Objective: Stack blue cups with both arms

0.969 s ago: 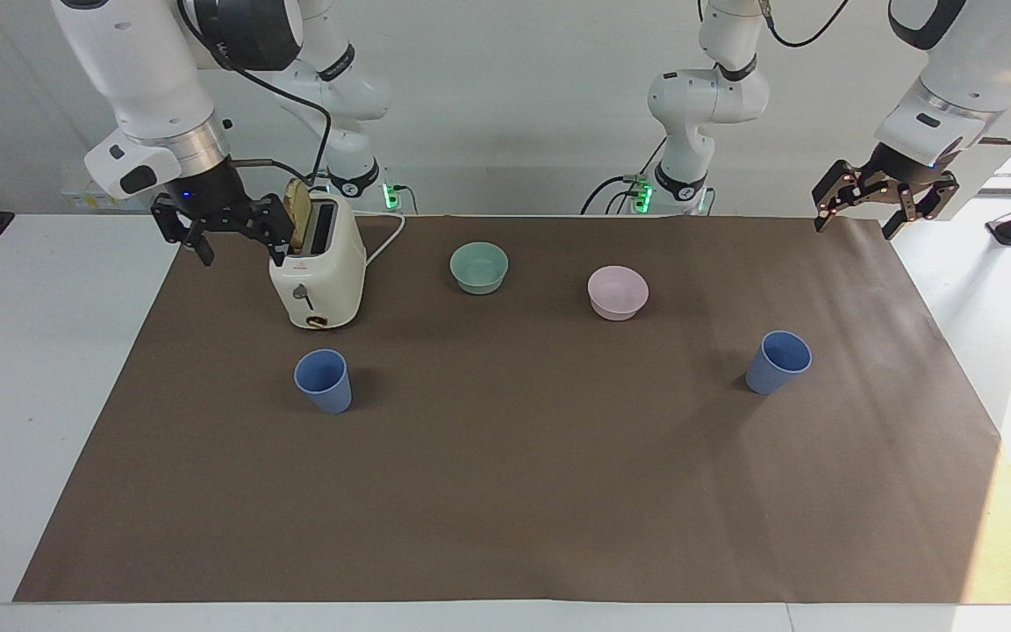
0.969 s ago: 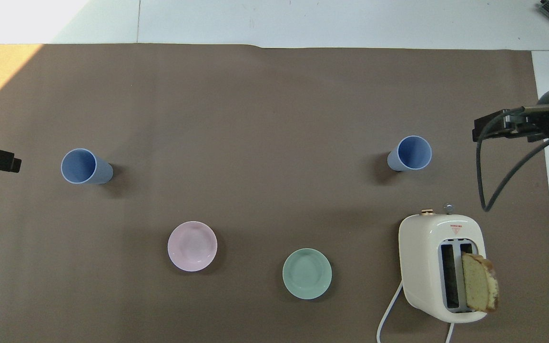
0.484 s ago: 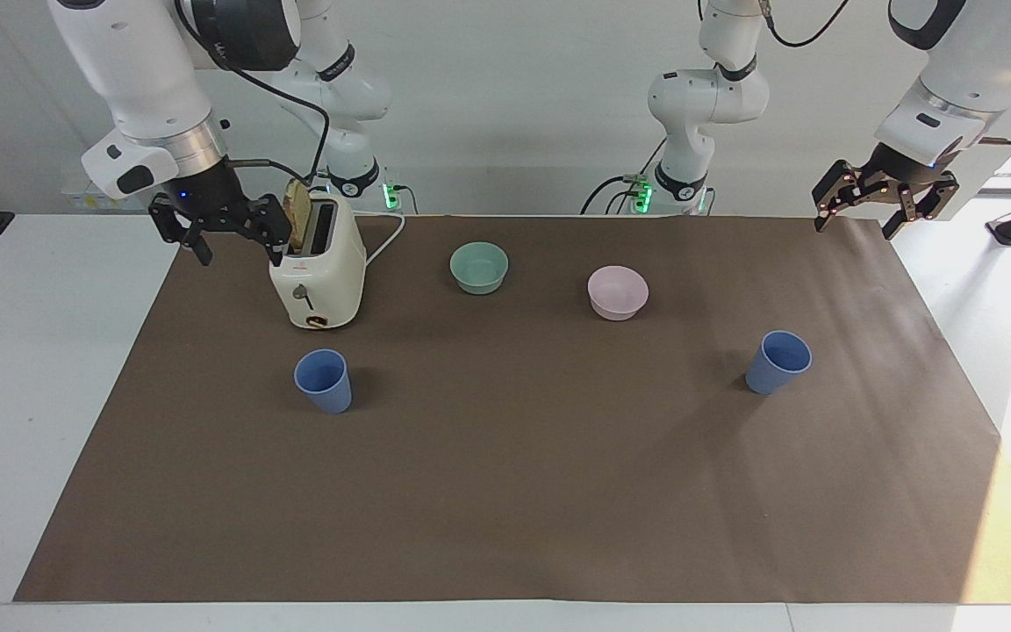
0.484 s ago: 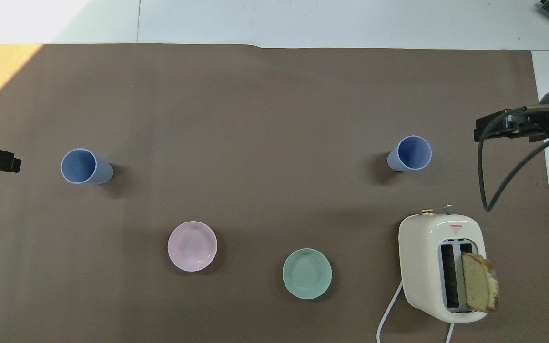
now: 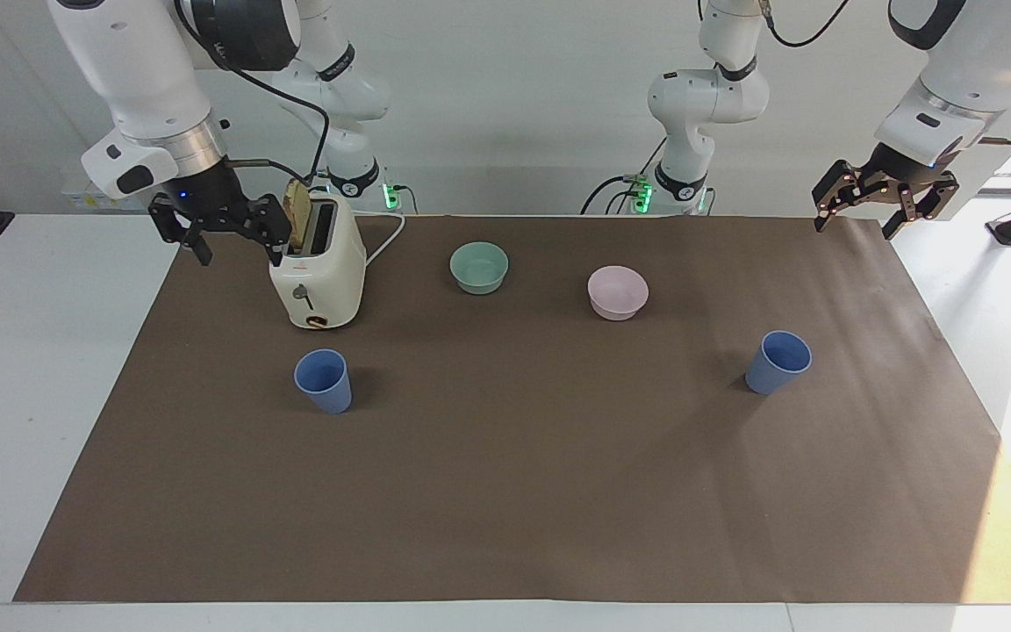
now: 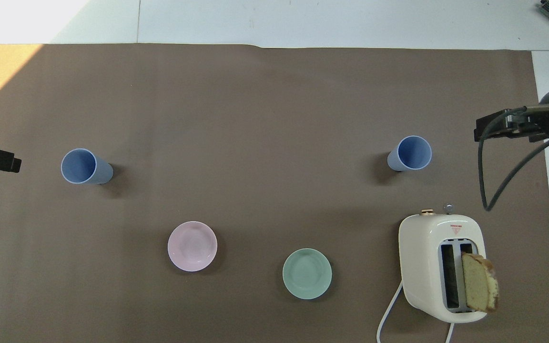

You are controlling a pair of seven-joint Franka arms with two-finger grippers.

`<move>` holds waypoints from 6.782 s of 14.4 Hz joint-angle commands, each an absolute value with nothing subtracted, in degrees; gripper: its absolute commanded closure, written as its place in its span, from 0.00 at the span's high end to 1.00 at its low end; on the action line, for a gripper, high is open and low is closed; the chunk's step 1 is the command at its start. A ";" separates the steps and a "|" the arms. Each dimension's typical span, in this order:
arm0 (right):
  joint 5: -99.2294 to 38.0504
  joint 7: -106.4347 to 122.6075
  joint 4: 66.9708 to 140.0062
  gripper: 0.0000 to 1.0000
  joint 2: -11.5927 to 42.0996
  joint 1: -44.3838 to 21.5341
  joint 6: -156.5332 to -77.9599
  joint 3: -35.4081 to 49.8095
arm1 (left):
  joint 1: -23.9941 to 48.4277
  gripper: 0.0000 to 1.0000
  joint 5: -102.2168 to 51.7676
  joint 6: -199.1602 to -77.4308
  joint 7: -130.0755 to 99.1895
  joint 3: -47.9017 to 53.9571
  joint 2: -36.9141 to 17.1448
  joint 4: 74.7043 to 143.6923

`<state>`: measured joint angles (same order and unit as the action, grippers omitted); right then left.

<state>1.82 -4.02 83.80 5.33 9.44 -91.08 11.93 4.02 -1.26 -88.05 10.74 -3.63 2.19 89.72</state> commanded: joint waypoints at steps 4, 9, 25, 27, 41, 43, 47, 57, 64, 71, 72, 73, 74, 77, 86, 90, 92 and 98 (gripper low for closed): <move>1.49 -3.16 84.29 1.00 5.01 10.20 -91.58 12.30 | 3.69 1.00 -1.76 -89.03 11.34 -3.52 3.16 90.88; 1.49 -3.16 84.29 1.00 5.01 10.20 -91.58 12.30 | 3.69 1.00 -1.76 -89.03 11.34 -3.52 3.16 90.97; 1.49 -3.16 84.29 1.00 5.01 10.20 -91.58 12.30 | -1.75 1.00 -1.93 -105.97 17.40 -3.78 1.14 101.67; 1.49 -3.16 84.29 1.00 5.01 10.20 -91.58 12.30 | -1.93 1.00 -2.98 -109.23 17.93 -3.78 0.79 104.49; 1.58 -3.08 84.29 1.00 5.01 10.20 -91.58 12.30 | -2.46 0.60 -10.45 -126.81 18.46 -3.60 -9.58 113.63; 1.49 -3.16 84.29 1.00 5.01 10.20 -91.58 12.30 | -2.37 0.50 -10.81 -129.63 18.37 -3.60 -9.06 116.70; 1.49 -3.08 84.29 1.00 5.01 10.20 -91.58 12.30 | -1.76 0.00 -10.81 -128.24 17.58 -3.52 -9.05 116.11; 1.49 -3.16 84.29 1.00 5.01 10.20 -91.58 12.30 | 16.41 0.00 -6.86 -129.90 -5.05 -3.08 -9.14 113.82; 1.49 -3.16 84.29 1.00 5.01 10.20 -91.58 12.30 | 31.89 0.00 -5.36 -136.04 -26.78 -3.08 -11.42 113.65; 1.49 -3.16 84.29 1.00 5.01 10.20 -91.58 12.30 | 36.91 0.05 -5.54 -137.64 -32.34 -2.81 -12.39 113.82; 1.49 -3.16 84.29 1.00 5.01 10.20 -91.58 12.30 | 37.00 0.25 -5.54 -137.03 -32.34 -2.81 -12.39 113.73; 1.49 -3.16 84.29 1.00 5.01 10.20 -91.58 12.22 | 36.91 0.42 -5.54 -136.93 -32.34 -2.90 -12.39 113.64; 1.49 -3.08 84.29 1.00 5.01 10.20 -91.58 12.30 | 36.83 0.58 -5.54 -136.76 -32.34 -2.90 -12.39 113.47; 1.58 -3.16 84.29 1.00 5.01 10.20 -91.58 12.30 | 36.04 1.00 -5.45 -133.78 -31.47 -3.42 -10.56 113.29; 1.58 -3.34 84.29 1.00 5.01 11.25 -91.93 12.13 | 20.51 1.00 -5.27 -115.32 -10.23 -3.60 3.06 112.42; 2.20 -2.46 85.42 1.00 4.57 11.34 -92.20 12.22 | 10.92 1.00 -5.27 -101.99 2.52 -3.52 2.29 100.48; 2.02 -1.94 90.67 1.00 1.95 11.69 -96.12 12.22 | 7.49 1.00 -5.19 -97.14 4.48 -3.60 3.07 97.14; 1.41 -2.11 99.74 1.00 5.44 15.38 -104.85 12.13 | 5.98 1.00 -0.36 -87.63 7.73 -3.78 1.15 88.07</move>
